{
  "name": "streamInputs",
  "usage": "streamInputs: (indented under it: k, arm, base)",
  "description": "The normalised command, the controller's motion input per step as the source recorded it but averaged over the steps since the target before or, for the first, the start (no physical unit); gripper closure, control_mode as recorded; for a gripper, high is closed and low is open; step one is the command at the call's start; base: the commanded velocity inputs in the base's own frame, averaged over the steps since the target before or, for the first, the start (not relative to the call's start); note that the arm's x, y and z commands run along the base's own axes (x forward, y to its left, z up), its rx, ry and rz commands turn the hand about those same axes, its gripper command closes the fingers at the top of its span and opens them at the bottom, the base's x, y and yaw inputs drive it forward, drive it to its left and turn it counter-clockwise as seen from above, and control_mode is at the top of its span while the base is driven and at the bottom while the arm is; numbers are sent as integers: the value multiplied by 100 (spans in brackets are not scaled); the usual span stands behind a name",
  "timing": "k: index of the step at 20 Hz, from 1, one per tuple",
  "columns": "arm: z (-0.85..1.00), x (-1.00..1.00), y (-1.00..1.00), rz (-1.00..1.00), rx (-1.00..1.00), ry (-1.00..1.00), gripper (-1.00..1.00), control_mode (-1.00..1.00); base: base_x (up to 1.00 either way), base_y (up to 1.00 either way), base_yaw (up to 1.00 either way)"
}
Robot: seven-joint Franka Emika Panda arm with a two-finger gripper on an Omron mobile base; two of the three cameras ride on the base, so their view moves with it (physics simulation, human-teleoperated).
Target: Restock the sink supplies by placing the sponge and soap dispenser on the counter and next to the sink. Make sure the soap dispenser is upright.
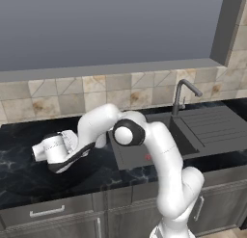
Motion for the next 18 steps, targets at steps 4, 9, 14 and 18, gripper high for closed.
streamInputs:
  k: [4,9,14,18]
  arm:
    - [48,-85,-2,0,3,-18,-100,-100]
    - [17,-100,-23,0,14,-27,-100,-100]
    - [2,-100,-40,0,27,-44,-100,-100]
    - [44,-86,-72,-5,37,-30,-100,-100]
  base:
    - [0,0,0]
    - [0,0,0]
    - [0,0,0]
    - [0,0,0]
